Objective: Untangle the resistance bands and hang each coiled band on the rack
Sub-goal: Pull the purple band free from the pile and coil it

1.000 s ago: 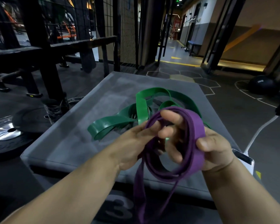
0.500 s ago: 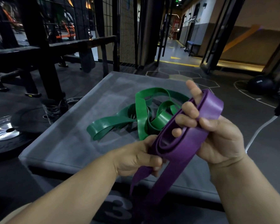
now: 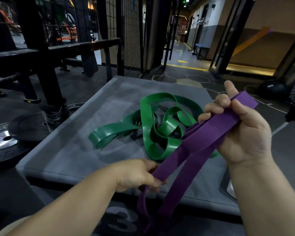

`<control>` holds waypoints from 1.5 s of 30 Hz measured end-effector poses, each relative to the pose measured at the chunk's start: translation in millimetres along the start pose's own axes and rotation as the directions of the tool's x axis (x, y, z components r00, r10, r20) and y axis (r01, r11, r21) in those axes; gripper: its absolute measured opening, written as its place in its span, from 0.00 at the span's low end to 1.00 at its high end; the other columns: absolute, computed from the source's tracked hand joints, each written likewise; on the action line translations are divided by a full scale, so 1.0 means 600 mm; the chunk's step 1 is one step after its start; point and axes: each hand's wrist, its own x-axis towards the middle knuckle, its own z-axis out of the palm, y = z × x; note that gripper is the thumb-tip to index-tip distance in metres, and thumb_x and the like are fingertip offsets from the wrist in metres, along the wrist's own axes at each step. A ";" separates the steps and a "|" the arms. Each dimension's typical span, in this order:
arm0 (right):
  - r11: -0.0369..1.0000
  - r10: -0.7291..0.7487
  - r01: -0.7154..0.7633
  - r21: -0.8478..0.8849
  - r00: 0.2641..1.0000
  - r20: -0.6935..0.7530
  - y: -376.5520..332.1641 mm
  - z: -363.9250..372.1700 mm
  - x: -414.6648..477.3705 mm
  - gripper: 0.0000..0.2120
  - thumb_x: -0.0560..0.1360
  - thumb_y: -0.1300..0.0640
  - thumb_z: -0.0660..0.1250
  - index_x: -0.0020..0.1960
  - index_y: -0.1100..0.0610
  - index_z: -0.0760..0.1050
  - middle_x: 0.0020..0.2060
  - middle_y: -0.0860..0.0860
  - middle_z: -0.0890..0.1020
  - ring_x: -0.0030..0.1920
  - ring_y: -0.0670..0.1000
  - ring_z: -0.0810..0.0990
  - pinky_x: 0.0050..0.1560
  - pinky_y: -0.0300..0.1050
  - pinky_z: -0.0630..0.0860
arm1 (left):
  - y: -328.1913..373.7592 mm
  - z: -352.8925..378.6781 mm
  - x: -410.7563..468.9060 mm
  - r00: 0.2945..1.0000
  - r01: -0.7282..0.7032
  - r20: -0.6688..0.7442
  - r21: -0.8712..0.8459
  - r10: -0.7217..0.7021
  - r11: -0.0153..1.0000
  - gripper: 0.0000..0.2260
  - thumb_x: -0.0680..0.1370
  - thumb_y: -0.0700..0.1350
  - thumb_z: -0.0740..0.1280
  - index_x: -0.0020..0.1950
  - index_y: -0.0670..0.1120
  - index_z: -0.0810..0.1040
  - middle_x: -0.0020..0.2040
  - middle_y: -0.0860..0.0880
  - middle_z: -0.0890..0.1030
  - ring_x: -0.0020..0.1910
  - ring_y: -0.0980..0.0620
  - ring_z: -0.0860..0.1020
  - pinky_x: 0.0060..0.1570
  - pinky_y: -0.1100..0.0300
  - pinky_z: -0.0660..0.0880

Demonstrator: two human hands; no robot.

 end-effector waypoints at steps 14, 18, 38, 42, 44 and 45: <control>0.916 -0.085 0.005 -0.401 0.980 -0.181 0.016 -0.014 -0.005 0.38 0.76 0.67 0.60 0.79 0.48 0.48 0.33 0.50 0.75 0.35 0.47 0.74 0.43 0.45 0.74 | 0.048 0.000 -0.021 0.947 -0.276 -0.234 -0.235 0.222 0.932 0.05 0.80 0.37 0.63 0.50 0.44 0.77 0.37 0.50 0.81 0.35 0.57 0.77 0.38 0.65 0.75; 0.882 -0.053 -0.051 -0.469 0.977 -0.205 0.055 -0.005 -0.016 0.36 0.79 0.69 0.58 0.79 0.46 0.47 0.31 0.50 0.76 0.34 0.47 0.76 0.46 0.49 0.74 | 0.061 0.015 -0.029 0.945 -0.287 -0.217 -0.192 0.244 0.938 0.07 0.82 0.43 0.61 0.50 0.49 0.79 0.36 0.56 0.80 0.36 0.60 0.78 0.47 0.59 0.75; 0.862 0.039 -0.142 -0.486 0.976 -0.215 0.076 0.010 -0.027 0.34 0.81 0.64 0.58 0.78 0.42 0.46 0.33 0.53 0.77 0.35 0.53 0.79 0.45 0.50 0.77 | 0.068 0.008 -0.029 0.938 -0.160 -0.330 -0.148 0.104 0.976 0.02 0.82 0.41 0.60 0.54 0.46 0.70 0.28 0.54 0.69 0.26 0.58 0.63 0.26 0.65 0.60; 0.761 0.172 -0.264 -0.592 0.963 -0.207 0.108 0.001 -0.044 0.39 0.73 0.53 0.66 0.76 0.36 0.49 0.35 0.52 0.80 0.40 0.51 0.81 0.54 0.54 0.76 | 0.078 0.003 -0.036 0.942 -0.258 -0.297 -0.335 0.158 0.906 0.09 0.76 0.37 0.67 0.51 0.45 0.68 0.31 0.51 0.74 0.27 0.57 0.70 0.28 0.64 0.67; 0.680 0.184 -0.275 -0.680 0.961 -0.205 0.119 -0.001 -0.049 0.36 0.71 0.46 0.68 0.72 0.30 0.54 0.39 0.49 0.82 0.45 0.49 0.81 0.64 0.56 0.74 | 0.080 -0.001 -0.043 0.953 -0.290 -0.226 -0.470 0.204 0.834 0.14 0.70 0.32 0.64 0.52 0.44 0.66 0.37 0.46 0.76 0.29 0.56 0.74 0.28 0.64 0.70; 0.658 0.184 -0.278 -0.700 0.961 -0.208 0.121 -0.002 -0.050 0.33 0.71 0.43 0.68 0.70 0.27 0.56 0.40 0.48 0.81 0.47 0.49 0.81 0.67 0.58 0.72 | 0.079 -0.003 -0.046 0.954 -0.298 -0.190 -0.511 0.232 0.806 0.16 0.69 0.30 0.61 0.53 0.44 0.65 0.38 0.45 0.77 0.30 0.55 0.76 0.29 0.64 0.71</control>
